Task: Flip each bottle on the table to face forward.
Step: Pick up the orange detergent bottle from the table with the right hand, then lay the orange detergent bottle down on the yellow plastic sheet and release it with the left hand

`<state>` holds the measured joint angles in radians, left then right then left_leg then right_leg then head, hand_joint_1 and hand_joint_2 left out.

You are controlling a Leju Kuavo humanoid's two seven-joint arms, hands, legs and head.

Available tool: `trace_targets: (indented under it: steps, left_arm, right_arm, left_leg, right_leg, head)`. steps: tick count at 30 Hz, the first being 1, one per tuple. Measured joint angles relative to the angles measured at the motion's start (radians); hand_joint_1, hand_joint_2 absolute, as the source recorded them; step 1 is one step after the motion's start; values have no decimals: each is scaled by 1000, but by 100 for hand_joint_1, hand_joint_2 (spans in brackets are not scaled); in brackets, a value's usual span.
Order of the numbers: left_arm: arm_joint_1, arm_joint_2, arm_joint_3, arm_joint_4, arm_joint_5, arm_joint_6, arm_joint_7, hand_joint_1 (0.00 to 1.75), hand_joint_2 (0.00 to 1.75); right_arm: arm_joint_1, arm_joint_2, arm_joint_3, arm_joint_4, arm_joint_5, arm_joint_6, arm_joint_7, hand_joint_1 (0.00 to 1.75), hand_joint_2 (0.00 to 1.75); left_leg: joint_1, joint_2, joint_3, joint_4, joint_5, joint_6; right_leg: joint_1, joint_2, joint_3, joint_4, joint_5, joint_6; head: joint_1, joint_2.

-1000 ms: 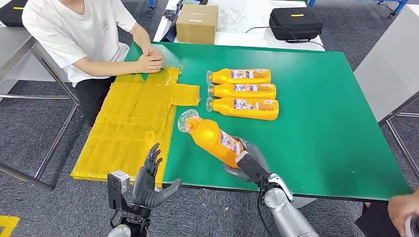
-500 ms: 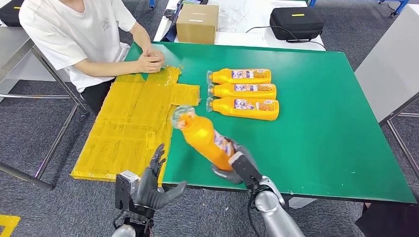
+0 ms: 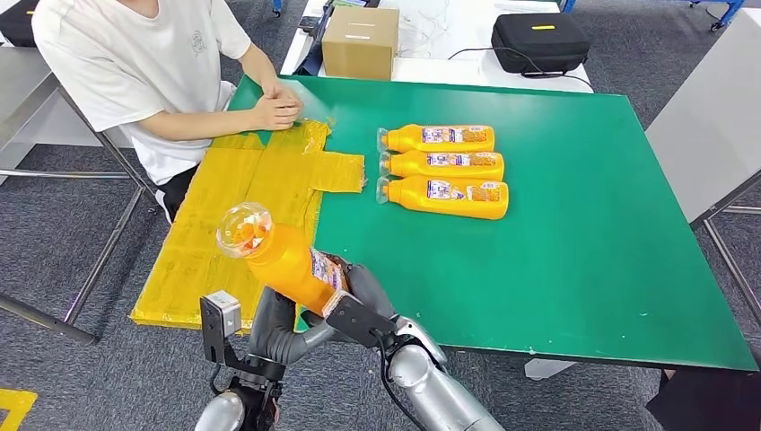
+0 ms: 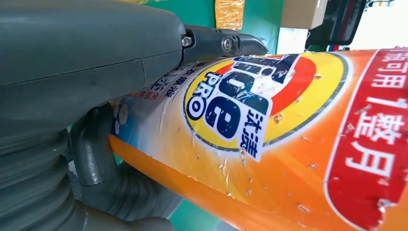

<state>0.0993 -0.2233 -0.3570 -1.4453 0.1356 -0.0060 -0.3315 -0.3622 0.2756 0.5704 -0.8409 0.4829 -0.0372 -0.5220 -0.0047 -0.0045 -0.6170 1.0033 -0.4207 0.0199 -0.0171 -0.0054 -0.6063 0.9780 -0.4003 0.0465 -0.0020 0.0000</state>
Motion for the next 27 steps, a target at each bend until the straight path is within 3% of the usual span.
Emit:
trace_targets:
  steps: [13,14,17,18,23,24,27]
  left_arm:
    - [-9,0,10,-33,104,5,17,0,175]
    - [-11,0,10,-34,110,2,17,33,175]
    - [-17,0,13,-35,128,-4,7,163,175]
    - [-18,0,16,-35,138,-9,2,174,175]
    - [-18,0,37,-33,196,-62,-14,175,175]
    - [-18,0,43,-31,207,-80,-16,175,175]
    - [-22,0,59,-20,223,-132,-21,175,175]
  right_arm:
    - [1,28,13,62,-121,-25,-32,175,175]
    - [1,30,14,71,-125,-23,-33,175,175]
    - [-3,39,16,105,-128,-18,-34,175,175]
    - [-5,42,18,117,-129,-16,-35,174,175]
    - [-32,50,38,167,-122,2,-37,150,175]
    - [-41,49,45,174,-118,11,-37,122,175]
    - [-68,45,64,192,-107,52,-42,10,175]
  left_leg:
    - [0,1,0,0,0,0]
    - [0,1,0,0,0,0]
    - [0,1,0,0,0,0]
    - [0,1,0,0,0,0]
    - [0,1,0,0,0,0]
    - [0,1,0,0,0,0]
    - [0,2,0,0,0,0]
  right_leg:
    - [0,0,-1,0,0,0]
    - [0,0,-1,0,0,0]
    - [0,1,-1,0,0,0]
    - [0,1,-1,0,0,0]
    - [0,1,-2,0,0,0]
    - [0,1,-2,0,0,0]
    - [0,1,-2,0,0,0]
  head:
    - [0,0]
    - [0,0]
    - [0,0]
    - [0,0]
    - [0,0]
    - [0,0]
    - [0,0]
